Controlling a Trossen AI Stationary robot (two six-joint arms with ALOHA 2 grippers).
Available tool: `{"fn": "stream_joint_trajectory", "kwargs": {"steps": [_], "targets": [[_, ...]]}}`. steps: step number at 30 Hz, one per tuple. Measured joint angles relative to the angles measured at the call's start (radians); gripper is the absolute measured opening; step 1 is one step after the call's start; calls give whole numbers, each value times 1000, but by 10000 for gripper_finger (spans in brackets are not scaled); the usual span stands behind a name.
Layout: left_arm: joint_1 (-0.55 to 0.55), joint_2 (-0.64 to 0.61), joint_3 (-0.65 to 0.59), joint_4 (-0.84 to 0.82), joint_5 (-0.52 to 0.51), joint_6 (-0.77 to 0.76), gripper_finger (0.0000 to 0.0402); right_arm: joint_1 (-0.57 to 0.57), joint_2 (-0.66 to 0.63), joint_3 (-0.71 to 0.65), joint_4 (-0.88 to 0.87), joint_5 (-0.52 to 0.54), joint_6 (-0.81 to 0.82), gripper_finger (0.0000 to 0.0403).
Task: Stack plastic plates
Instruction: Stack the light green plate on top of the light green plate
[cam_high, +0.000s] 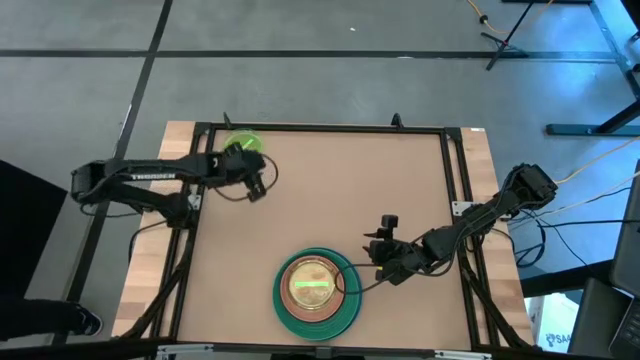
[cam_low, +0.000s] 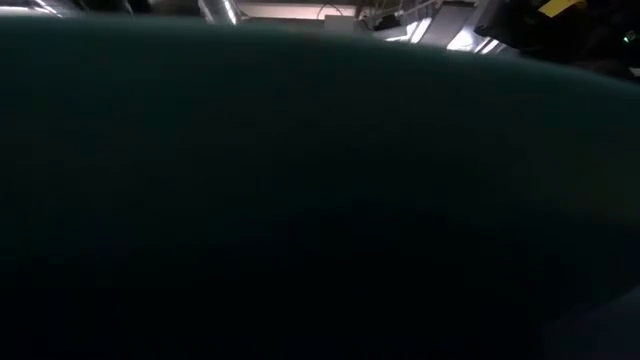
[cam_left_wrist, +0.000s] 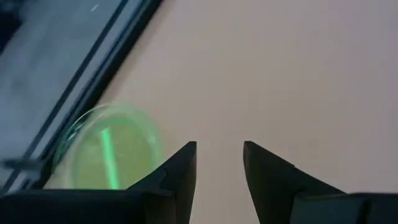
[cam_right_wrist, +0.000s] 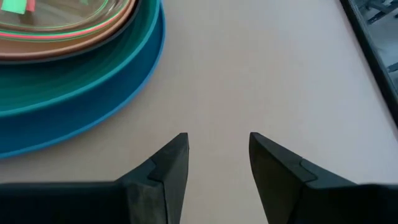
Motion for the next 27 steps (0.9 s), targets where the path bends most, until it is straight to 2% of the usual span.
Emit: {"fn": "stream_joint_trajectory", "kwargs": {"steps": [7,15,21,27], "targets": [[225,98,-35,58,65,45,126,0,0,0,0,8,0,160],[353,254,-37,165,178,119,126,0,0,0,-1,10,0,160],[397,358,-37,225,169,167,126,0,0,0,-1,9,0,160],[430,423,-37,271,82,165,126,0,0,0,-1,9,0,160]]}}
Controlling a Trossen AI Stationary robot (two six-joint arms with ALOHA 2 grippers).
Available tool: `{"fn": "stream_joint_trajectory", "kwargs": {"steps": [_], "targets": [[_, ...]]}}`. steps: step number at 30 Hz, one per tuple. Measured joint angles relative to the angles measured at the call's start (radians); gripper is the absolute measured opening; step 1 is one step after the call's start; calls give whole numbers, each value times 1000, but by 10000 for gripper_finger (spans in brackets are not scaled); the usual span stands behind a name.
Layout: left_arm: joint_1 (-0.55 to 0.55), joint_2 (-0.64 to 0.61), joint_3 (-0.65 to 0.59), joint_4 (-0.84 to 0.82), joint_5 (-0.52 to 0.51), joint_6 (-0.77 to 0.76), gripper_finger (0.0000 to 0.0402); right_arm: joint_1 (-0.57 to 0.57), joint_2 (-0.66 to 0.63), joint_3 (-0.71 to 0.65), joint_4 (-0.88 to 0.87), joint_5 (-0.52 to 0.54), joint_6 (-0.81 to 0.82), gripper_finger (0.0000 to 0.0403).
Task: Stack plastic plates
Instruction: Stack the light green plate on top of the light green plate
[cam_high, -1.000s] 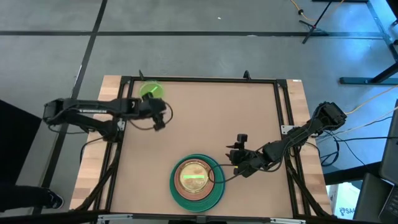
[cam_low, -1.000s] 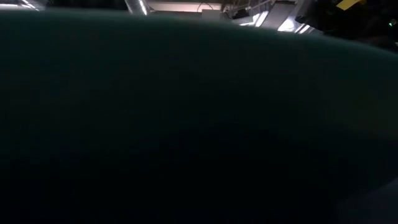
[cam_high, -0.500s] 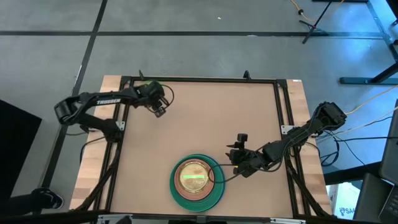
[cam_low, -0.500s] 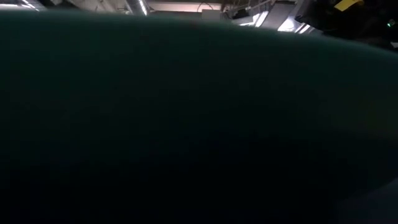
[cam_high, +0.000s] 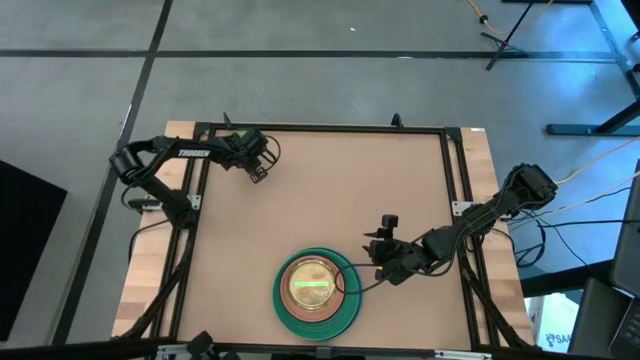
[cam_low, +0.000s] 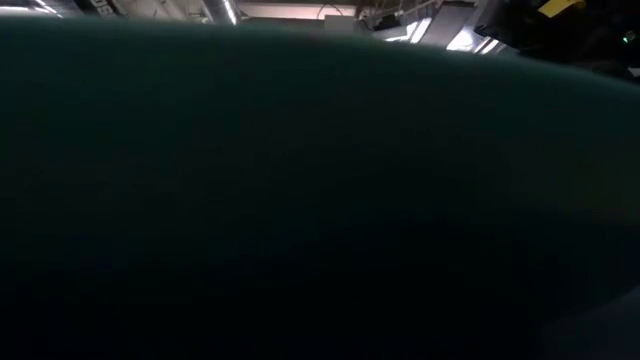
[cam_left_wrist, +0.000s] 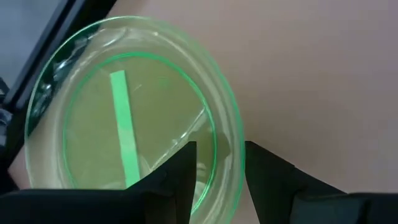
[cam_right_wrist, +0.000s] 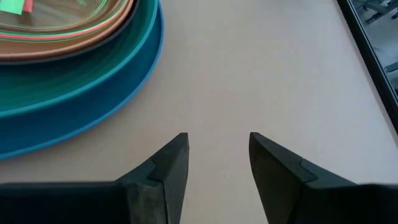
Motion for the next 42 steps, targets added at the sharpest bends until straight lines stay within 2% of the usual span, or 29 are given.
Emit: {"fn": "stream_joint_trajectory", "kwargs": {"steps": [7,16,21,25,33,42], "targets": [[12,18,3,6,14,4,112,0,0,0,0,-3,1,160],[12,22,3,11,43,5,8,0,0,0,0,-3,2,160],[-26,10,0,4,35,0,7,0,0,0,0,-3,2,160],[-112,-43,0,-14,43,-5,2,0,0,0,0,-3,2,160],[-333,-172,69,-158,48,-80,2,0,0,0,1,-3,3,160],[-628,-233,150,-150,170,-166,3,0,0,0,2,-3,3,160]]}}
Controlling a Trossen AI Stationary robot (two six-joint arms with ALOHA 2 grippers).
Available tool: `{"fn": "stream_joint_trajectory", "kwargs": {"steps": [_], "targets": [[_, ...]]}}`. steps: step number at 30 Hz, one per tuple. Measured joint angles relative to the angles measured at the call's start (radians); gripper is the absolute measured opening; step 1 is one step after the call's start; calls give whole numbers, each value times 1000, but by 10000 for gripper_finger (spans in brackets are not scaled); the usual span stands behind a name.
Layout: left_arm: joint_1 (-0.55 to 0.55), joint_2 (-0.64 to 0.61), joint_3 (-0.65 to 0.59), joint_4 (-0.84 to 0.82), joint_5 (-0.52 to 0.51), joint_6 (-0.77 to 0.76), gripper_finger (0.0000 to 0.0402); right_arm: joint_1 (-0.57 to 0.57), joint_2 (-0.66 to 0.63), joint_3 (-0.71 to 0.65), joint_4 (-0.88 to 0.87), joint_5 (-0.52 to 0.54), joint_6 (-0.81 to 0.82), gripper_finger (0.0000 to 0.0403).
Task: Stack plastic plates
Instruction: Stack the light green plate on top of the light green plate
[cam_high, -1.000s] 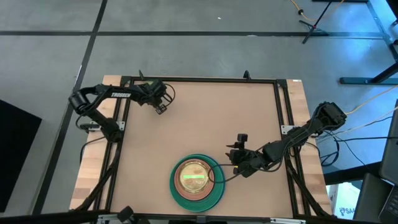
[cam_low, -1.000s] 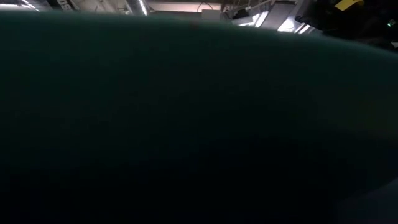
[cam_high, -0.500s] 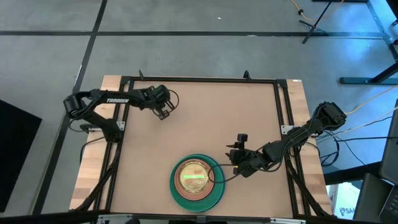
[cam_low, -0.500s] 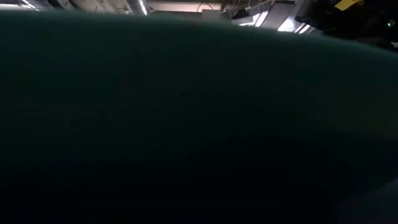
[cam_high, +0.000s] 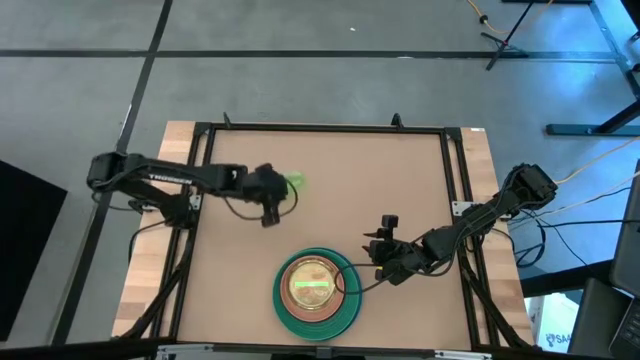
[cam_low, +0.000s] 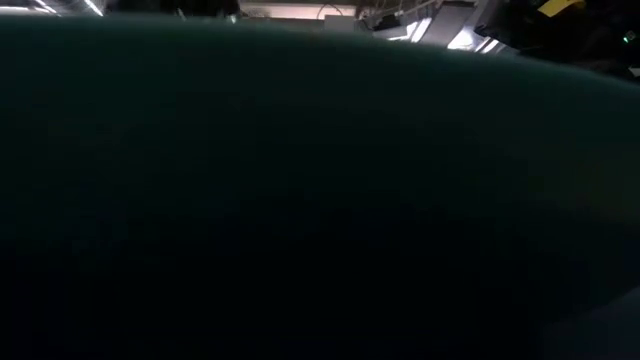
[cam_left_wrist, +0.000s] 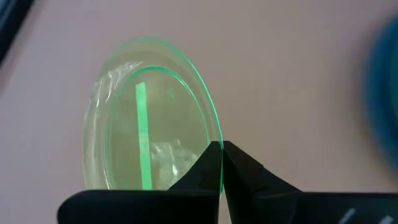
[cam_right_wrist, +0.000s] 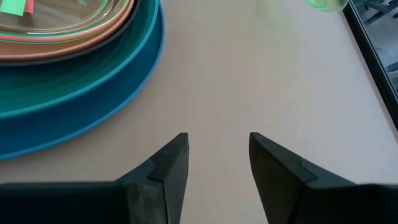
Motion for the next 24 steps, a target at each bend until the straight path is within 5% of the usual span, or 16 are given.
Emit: {"fn": "stream_joint_trajectory", "kwargs": {"steps": [11,24], "targets": [[-374,0,21,232,-4,-106,4,0,0,0,0,0,0,160],[-652,104,23,547,-32,-129,4,0,0,0,7,0,0,160]]}}
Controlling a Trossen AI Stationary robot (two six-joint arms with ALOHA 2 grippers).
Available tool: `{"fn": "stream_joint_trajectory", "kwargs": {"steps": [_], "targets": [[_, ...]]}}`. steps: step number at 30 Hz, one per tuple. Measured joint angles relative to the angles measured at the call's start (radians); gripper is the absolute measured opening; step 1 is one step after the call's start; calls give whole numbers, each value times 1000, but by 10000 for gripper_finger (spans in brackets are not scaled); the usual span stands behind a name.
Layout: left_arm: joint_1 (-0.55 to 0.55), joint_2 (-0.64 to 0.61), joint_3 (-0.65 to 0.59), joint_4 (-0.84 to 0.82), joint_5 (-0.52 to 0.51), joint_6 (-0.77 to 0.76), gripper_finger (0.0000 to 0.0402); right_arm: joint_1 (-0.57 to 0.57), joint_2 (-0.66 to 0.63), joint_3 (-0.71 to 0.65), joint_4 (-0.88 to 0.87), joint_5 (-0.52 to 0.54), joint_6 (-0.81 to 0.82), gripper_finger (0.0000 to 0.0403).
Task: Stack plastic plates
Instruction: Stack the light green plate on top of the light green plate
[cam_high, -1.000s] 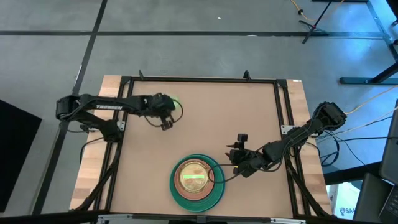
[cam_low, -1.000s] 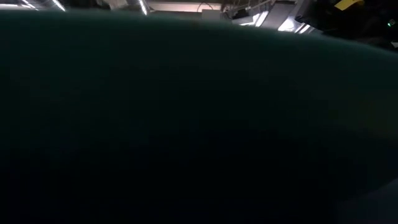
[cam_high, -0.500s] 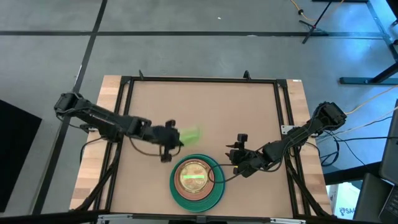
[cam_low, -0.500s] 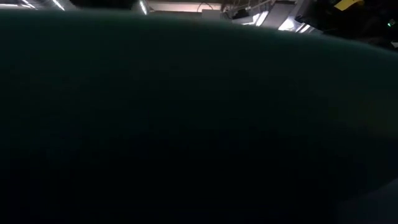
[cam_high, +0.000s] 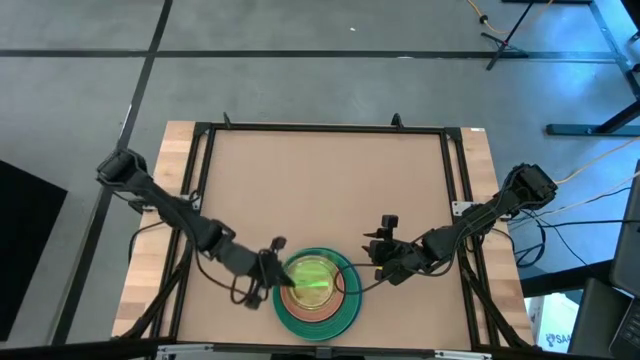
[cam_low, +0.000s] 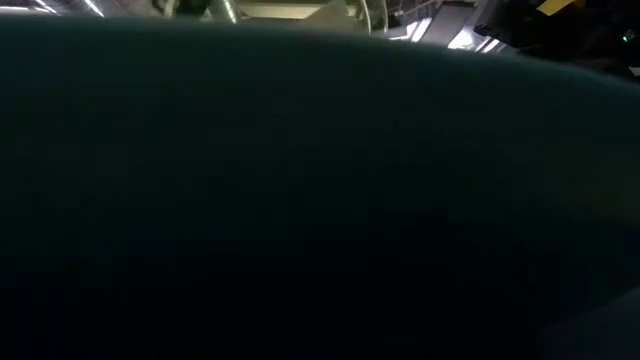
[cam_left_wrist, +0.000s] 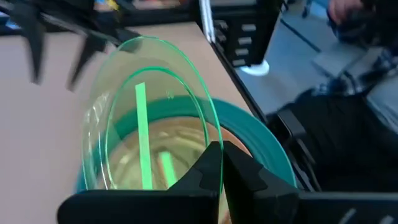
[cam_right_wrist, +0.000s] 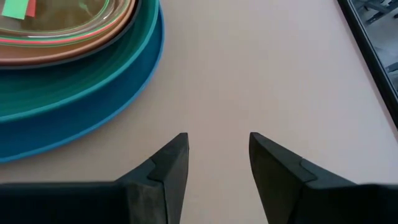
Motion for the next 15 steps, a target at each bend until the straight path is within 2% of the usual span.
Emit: {"fn": "stream_joint_trajectory", "kwargs": {"steps": [9,15], "targets": [[-44,155,-1,69,-31,-20,4,0,0,0,0,0,0,160],[-16,181,-1,71,-36,-23,26,0,0,0,0,0,0,160]]}}
